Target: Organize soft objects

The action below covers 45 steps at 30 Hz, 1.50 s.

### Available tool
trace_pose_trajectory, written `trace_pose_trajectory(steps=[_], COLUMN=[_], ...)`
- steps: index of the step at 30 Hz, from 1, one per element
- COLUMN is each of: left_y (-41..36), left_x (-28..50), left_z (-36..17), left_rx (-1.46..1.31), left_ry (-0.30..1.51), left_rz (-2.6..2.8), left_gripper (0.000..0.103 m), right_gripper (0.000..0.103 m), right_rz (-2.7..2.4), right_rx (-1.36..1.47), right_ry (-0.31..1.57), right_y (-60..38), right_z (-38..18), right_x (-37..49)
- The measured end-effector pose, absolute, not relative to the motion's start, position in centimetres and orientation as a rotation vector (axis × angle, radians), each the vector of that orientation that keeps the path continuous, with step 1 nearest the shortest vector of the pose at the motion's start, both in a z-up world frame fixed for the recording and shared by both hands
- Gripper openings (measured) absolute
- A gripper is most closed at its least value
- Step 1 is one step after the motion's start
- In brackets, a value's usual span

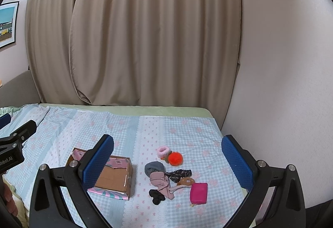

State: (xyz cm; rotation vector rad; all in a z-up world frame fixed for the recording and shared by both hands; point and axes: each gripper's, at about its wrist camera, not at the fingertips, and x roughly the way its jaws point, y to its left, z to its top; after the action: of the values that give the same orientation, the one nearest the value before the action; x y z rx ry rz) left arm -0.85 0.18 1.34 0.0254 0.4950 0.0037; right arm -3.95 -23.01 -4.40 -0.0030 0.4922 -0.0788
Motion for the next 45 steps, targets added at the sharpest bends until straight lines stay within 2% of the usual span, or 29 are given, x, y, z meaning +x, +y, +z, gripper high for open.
trace_pose_trajectory(steps=[17, 25, 32, 45], left_y=[0.1, -2.1, -6.7, -18.3], left_x=[-0.1, 2.6, 7.4, 19.1], left_z=[0.5, -0.9, -5.1, -19.0], left_rx=[0.016, -0.004, 0.001, 0.024], left_ry=[0.518, 0.601, 0.74, 1.018], left_rz=[-0.023, -0.071, -0.124, -0.16], left_gripper=[0.103, 0.103, 0.102, 0.102], right_gripper=[0.103, 0.103, 0.103, 0.103], right_rz=[-0.088, -0.1, -0.152, -0.214], right_rx=[-0.012, -0.007, 0.032, 0.115], right_ry=[0.497, 0.538, 0.649, 0.88], right_y=[-22.6, -24.0, -28.2, -37.5], right_z=[-4.7, -5.4, -8.8, -22.2], right_x=[-4.1, -3.3, -0.9, 5.2])
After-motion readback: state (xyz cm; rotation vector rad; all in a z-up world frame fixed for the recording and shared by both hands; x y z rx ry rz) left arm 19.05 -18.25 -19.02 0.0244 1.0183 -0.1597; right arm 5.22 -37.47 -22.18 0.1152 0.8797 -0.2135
